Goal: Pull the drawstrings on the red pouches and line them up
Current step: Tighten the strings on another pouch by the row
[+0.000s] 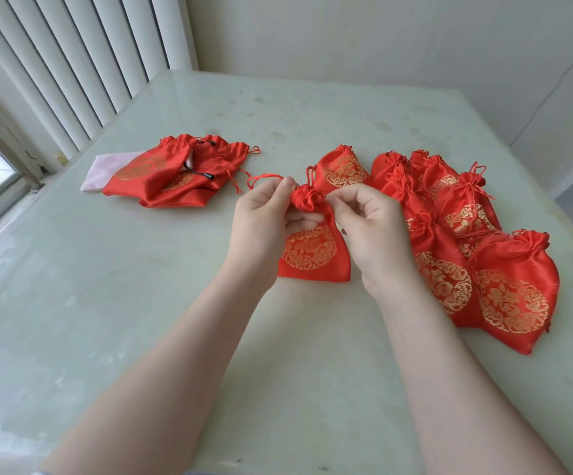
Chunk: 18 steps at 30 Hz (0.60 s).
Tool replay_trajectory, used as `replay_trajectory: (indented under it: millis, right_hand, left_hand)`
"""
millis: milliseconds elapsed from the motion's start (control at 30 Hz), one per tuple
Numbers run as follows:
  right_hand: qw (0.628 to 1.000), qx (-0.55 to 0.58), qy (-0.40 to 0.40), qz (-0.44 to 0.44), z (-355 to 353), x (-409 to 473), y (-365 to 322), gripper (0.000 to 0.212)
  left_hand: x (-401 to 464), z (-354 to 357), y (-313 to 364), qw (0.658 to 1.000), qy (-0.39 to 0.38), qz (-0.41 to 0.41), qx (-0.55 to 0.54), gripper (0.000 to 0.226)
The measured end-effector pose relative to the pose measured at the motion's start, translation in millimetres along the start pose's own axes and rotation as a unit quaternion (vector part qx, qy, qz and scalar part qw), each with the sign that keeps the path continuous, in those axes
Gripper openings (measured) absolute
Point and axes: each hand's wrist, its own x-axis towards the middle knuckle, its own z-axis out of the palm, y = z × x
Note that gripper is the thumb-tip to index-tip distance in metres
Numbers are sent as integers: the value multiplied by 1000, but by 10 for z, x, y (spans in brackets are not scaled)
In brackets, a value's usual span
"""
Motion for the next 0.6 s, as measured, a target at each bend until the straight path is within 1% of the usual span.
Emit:
replay_trajectory:
  millis: [67, 133, 167, 200, 233, 267, 300, 367, 400, 433, 467, 533, 600]
  right_hand:
    - [999, 26, -34, 18, -38, -9, -12, 16]
    - [996, 56, -67, 10, -97, -17, -42, 16]
    - [995, 51, -84, 0, -125, -12, -38, 8]
    - [996, 23, -89, -11, -152, 10, -19, 13]
    - [996, -10, -89, -17, -167, 25, 9, 27]
    - [997, -34, -71, -14, -179, 42, 52, 35]
    - [998, -42, -38, -6, -195, 65, 96, 37]
    - [998, -49, 40, 1, -215, 109, 177, 33]
    - [996, -50, 75, 4, -237, 150, 204, 32]
    - [994, -51, 99, 6, -249, 185, 230, 32]
    - [992, -60, 114, 3, -253, 221, 243, 31]
    - [988, -96, 121, -9, -221, 265, 268, 23]
    - [983, -137, 122, -26, -201, 297, 308, 13]
  left_hand:
    - [22, -18, 13, 998, -6, -52, -34, 27]
    - [64, -19, 43, 993, 5, -91, -74, 23]
    - [89, -11, 50, 990, 17, -100, -93, 21]
    - [128, -2, 63, 988, 27, -102, -109, 20]
    - [159, 9, 66, 987, 35, -103, -121, 20]
    - [191, 12, 47, 987, 40, -102, -116, 19]
    - [213, 31, 26, 990, 37, -99, -88, 17]
    - [209, 27, -77, 995, 30, -82, 45, 7]
    - [206, 32, -138, 991, 23, -71, 115, 8]
    - [197, 25, -197, 985, 8, -60, 162, 12]
    - [193, 24, -239, 981, -15, -50, 186, 16]
    - [215, 17, -304, 975, -63, -27, 213, 22]
    - [294, 34, -349, 968, -55, -6, 245, 28]
